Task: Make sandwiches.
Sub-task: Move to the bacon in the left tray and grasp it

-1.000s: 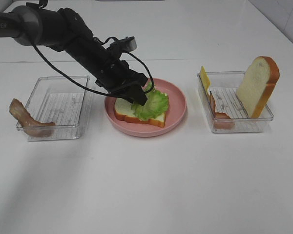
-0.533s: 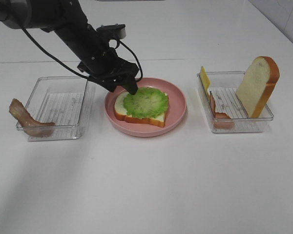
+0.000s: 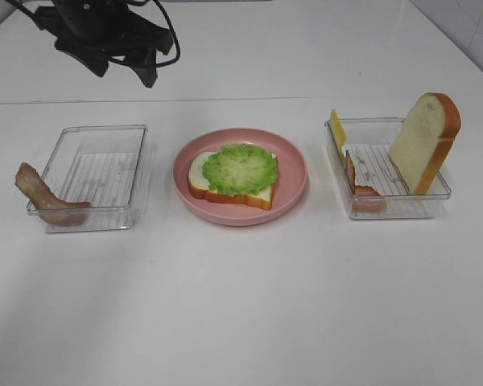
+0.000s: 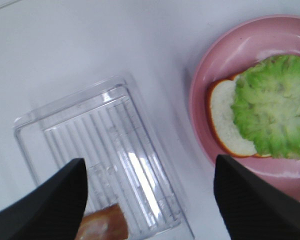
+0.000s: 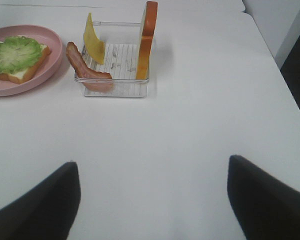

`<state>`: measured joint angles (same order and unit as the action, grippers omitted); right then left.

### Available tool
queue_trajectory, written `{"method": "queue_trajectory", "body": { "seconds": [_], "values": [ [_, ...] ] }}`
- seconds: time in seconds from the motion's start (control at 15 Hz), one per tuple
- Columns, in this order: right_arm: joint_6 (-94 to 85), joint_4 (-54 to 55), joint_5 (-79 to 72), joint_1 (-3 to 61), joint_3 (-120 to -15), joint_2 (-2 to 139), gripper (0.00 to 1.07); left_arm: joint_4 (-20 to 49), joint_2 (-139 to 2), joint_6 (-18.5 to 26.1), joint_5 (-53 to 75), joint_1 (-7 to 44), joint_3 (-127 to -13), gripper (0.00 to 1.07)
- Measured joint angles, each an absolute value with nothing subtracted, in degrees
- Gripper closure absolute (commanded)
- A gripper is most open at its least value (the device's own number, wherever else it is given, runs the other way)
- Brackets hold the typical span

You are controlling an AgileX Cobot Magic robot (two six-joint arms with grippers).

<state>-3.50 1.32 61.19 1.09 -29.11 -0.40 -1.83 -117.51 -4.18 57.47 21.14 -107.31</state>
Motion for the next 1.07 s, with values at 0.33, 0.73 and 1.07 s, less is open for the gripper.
{"method": "queue_trajectory", "body": {
  "seconds": [0.33, 0.73, 1.07],
  "values": [
    [-3.5, 1.3, 61.2, 1.1, -29.1, -0.4, 0.31, -12.1, -110.6, -6.1, 69.3, 21.1, -107.2, 0.38],
    [-3.5, 1.3, 61.2, 1.1, -29.1, -0.4, 0.31, -6.4, -106.5, -8.5, 69.4, 16.8, -98.5, 0.38],
    [-3.5, 1.3, 61.2, 1.1, -29.1, -0.4, 0.31, -1.3, -106.3, -8.7, 69.9, 11.5, -89.0, 0.38]
  ]
}}
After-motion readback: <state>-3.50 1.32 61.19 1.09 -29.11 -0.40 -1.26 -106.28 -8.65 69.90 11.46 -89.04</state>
